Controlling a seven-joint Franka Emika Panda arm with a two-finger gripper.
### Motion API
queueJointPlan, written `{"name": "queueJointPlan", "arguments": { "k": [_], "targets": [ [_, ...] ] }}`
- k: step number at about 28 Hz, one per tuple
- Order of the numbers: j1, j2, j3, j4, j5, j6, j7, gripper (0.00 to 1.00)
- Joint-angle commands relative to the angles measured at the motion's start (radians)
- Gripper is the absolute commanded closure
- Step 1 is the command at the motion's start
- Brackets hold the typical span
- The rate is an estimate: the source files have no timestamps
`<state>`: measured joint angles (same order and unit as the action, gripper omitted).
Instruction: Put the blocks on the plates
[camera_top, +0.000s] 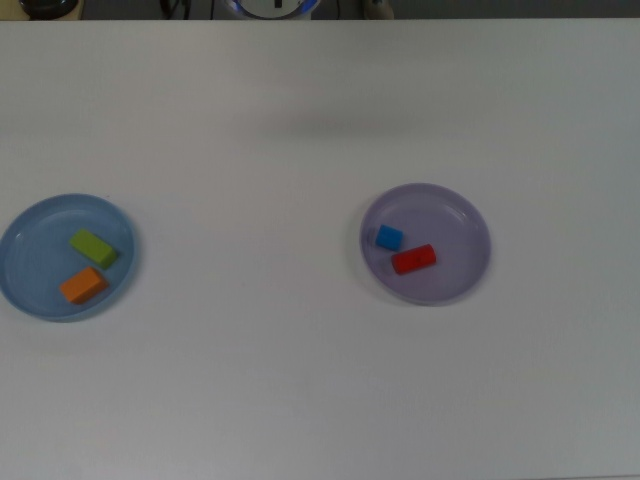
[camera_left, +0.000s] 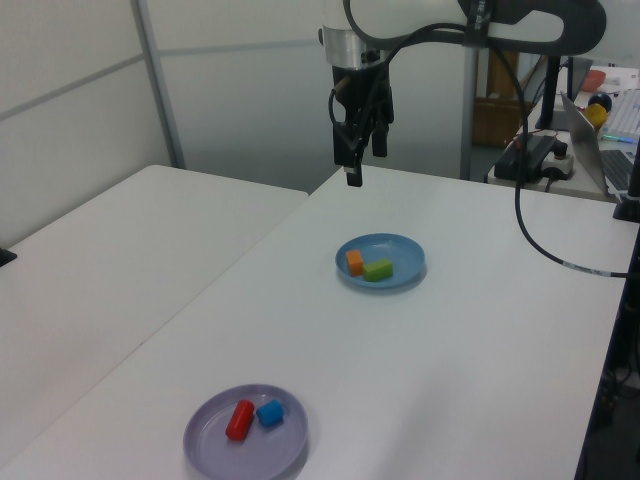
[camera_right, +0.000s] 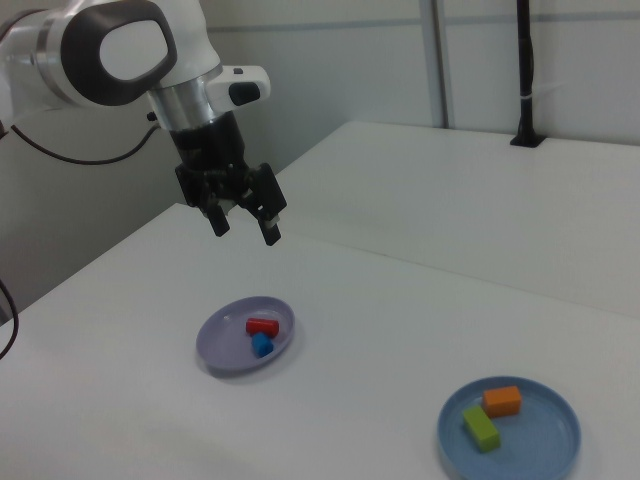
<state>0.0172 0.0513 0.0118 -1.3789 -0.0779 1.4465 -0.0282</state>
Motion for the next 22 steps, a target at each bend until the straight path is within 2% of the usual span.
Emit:
{"name": "queueJointPlan", "arguments": {
  "k": [1, 22],
  "targets": [
    [0.009, -0.007, -0.003, -0.011, -0.014, -0.011, -0.018, 0.00],
    [0.007, -0.007, -0.004, -0.011, -0.017, -0.011, -0.018, 0.00]
  ]
}}
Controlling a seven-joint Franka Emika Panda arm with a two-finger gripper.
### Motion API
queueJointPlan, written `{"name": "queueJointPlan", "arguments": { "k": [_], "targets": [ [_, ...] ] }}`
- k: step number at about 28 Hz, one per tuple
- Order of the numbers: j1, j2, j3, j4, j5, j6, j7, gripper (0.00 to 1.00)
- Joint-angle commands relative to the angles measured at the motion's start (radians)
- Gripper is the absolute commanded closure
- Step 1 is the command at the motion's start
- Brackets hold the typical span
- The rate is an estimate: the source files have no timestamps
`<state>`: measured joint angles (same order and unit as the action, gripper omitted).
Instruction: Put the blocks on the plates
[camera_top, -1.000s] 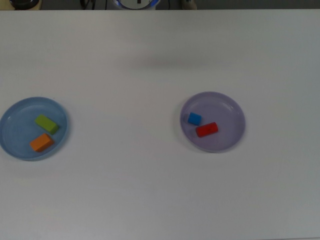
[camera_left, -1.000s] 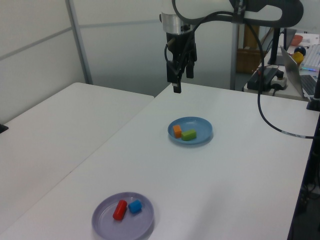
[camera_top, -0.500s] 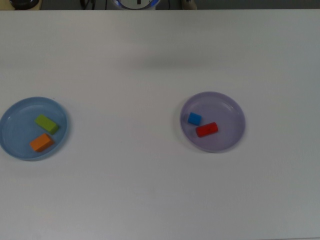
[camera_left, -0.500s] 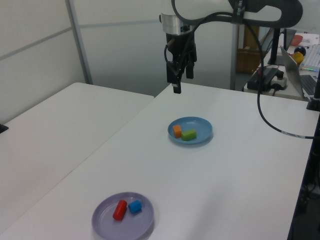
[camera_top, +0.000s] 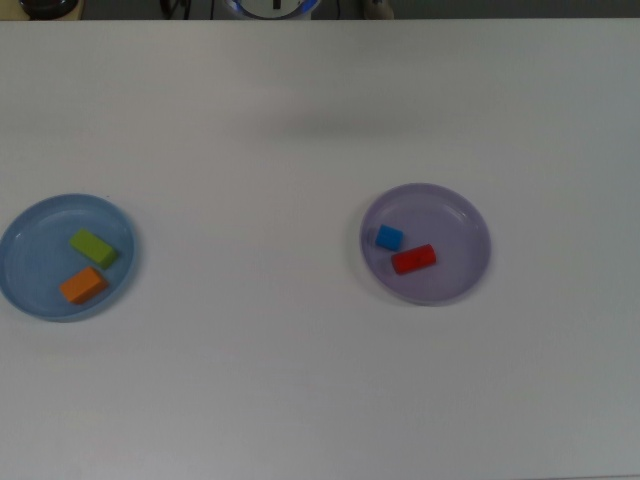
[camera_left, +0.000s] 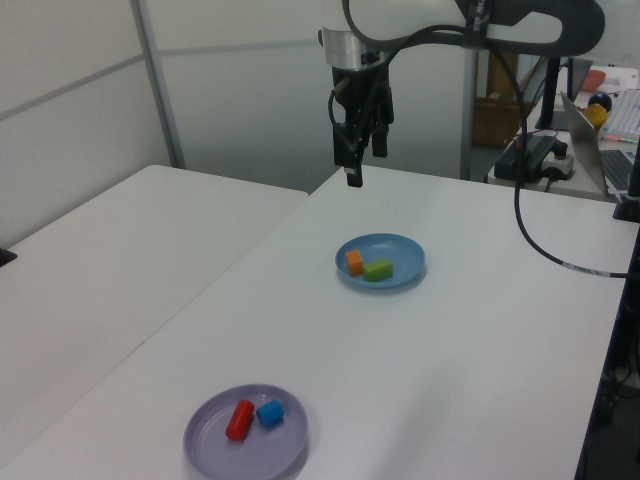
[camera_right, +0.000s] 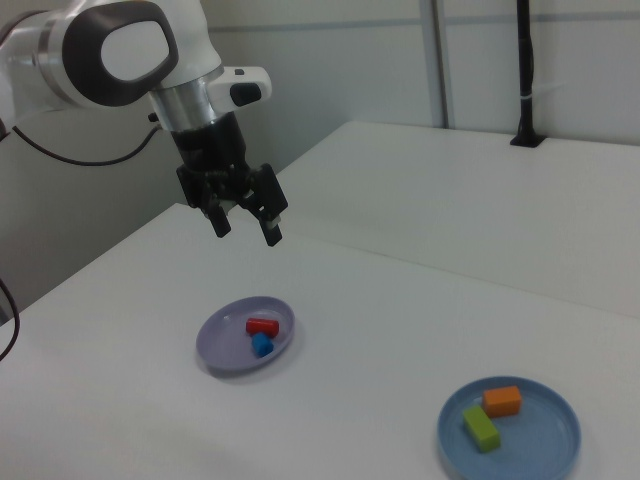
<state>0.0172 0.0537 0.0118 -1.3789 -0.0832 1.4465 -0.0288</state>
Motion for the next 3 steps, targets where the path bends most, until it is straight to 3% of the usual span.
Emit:
{"name": "queueJointPlan", "arguments": {
  "k": [1, 3],
  "targets": [
    [0.007, -0.009, -0.004, -0.011, -0.012, -0.011, -0.016, 0.00],
    [0.007, -0.009, -0.004, -0.009, -0.013, -0.011, -0.016, 0.00]
  ]
}}
